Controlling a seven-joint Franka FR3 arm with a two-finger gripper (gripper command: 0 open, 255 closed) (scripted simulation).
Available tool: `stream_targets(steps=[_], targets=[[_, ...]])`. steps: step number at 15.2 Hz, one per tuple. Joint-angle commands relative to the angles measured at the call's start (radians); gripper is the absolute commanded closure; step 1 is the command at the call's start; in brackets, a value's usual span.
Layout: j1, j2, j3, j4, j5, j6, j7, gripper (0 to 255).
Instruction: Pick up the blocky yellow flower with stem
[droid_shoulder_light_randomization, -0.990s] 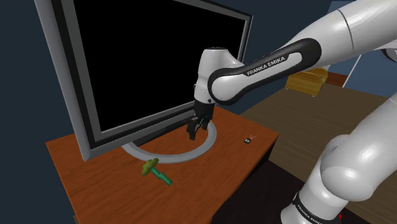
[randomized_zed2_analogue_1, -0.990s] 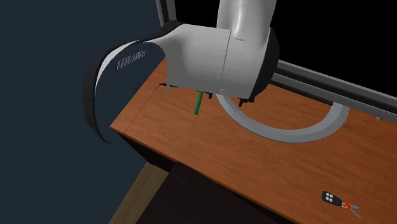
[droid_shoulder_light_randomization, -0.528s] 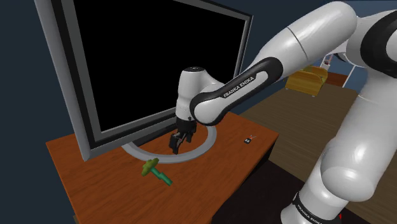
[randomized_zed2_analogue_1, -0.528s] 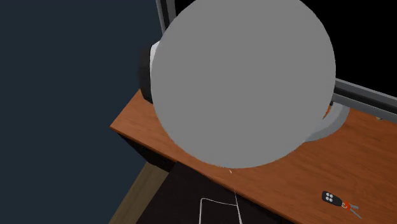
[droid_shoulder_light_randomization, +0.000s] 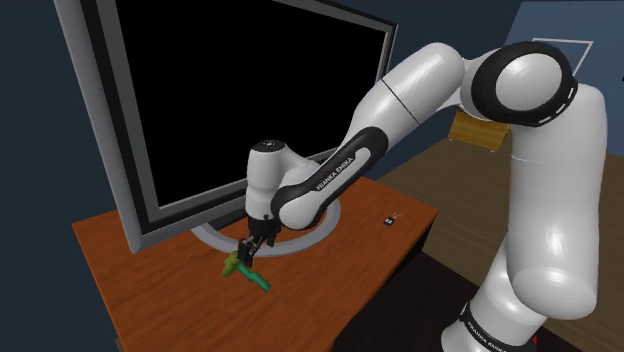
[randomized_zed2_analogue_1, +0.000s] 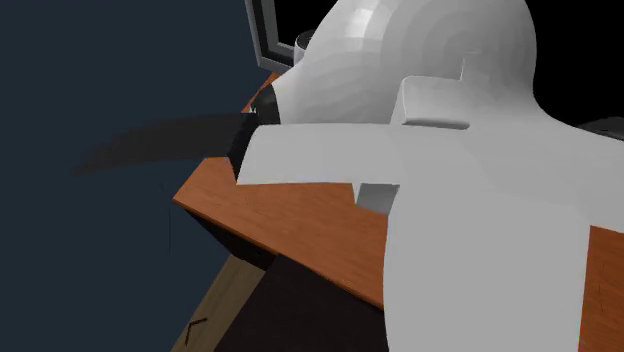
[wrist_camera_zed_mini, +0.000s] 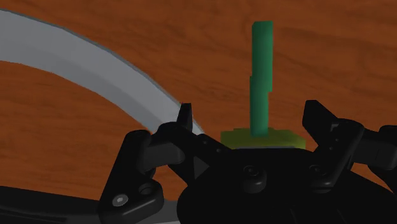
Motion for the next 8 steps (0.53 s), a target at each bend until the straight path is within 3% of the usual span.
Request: stream_targets(steps=[1,8], targets=[[0.036,0.071,-0.015,0.054,-0.04,0.011,0.04,0],[0.078,0.174,-0.053,0.101,-0.092,0.063,0.081,0]])
